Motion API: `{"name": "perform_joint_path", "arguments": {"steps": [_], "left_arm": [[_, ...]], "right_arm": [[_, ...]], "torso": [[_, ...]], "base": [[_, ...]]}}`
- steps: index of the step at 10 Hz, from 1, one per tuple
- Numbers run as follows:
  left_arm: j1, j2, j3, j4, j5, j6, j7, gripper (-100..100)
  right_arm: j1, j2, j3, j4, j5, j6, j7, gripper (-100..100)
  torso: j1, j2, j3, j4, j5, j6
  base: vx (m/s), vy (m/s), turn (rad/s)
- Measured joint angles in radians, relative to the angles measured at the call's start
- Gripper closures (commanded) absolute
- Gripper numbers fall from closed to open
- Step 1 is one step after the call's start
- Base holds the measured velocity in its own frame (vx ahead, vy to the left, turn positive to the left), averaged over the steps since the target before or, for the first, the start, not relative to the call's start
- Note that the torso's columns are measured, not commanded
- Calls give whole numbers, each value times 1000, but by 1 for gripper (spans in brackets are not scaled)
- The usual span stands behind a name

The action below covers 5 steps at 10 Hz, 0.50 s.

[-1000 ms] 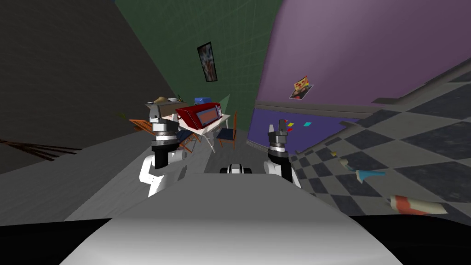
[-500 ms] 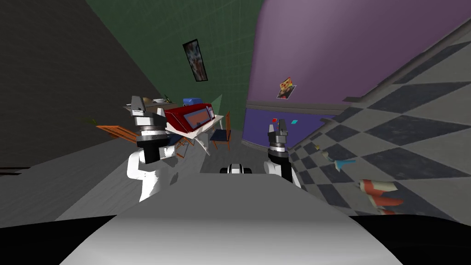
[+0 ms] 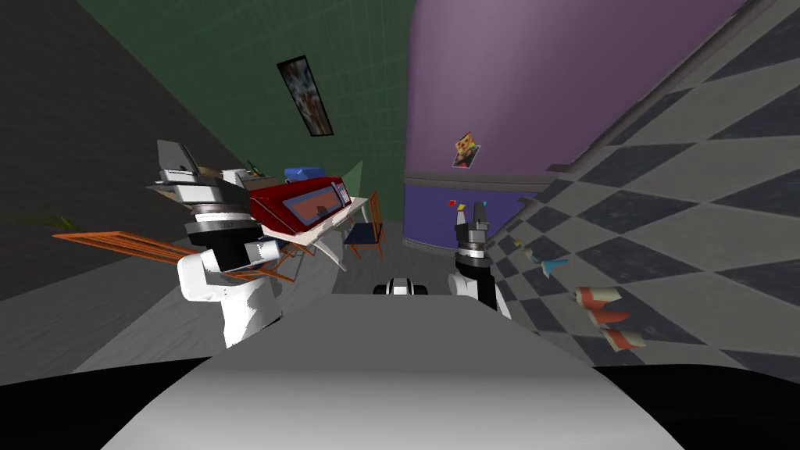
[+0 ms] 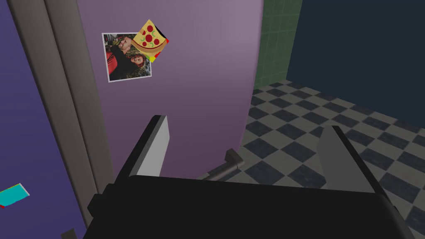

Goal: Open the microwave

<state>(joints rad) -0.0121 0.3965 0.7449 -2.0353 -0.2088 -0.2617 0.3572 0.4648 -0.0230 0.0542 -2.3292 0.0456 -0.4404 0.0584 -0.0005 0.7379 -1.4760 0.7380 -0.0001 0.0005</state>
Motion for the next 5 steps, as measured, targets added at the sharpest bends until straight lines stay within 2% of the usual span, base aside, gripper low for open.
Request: {"name": "perform_joint_path", "arguments": {"steps": [1, 2, 4, 5], "left_arm": [[-10, 7, 32, 7, -6, 10, 6, -100], [-43, 31, 60, 26, -21, 34, 11, -100], [-66, 39, 124, 53, -40, 44, 20, -100], [-89, 56, 153, 76, -48, 53, 23, -100]], "right_arm": [[0, 0, 0, 0, 0, 0, 0, 0], [0, 0, 0, 0, 0, 0, 0, 0], [0, 0, 0, 0, 0, 0, 0, 0], [0, 0, 0, 0, 0, 0, 0, 0]], "torso": [[1, 0, 0, 0, 0, -1], [0, -1, -1, 0, 0, 0], [1, -1, 0, 0, 0, 0], [2, 0, 0, 0, 0, -1]], "base": [[103, -99, -223], [87, -80, -158], [99, -62, -211], [98, -64, -268]]}}
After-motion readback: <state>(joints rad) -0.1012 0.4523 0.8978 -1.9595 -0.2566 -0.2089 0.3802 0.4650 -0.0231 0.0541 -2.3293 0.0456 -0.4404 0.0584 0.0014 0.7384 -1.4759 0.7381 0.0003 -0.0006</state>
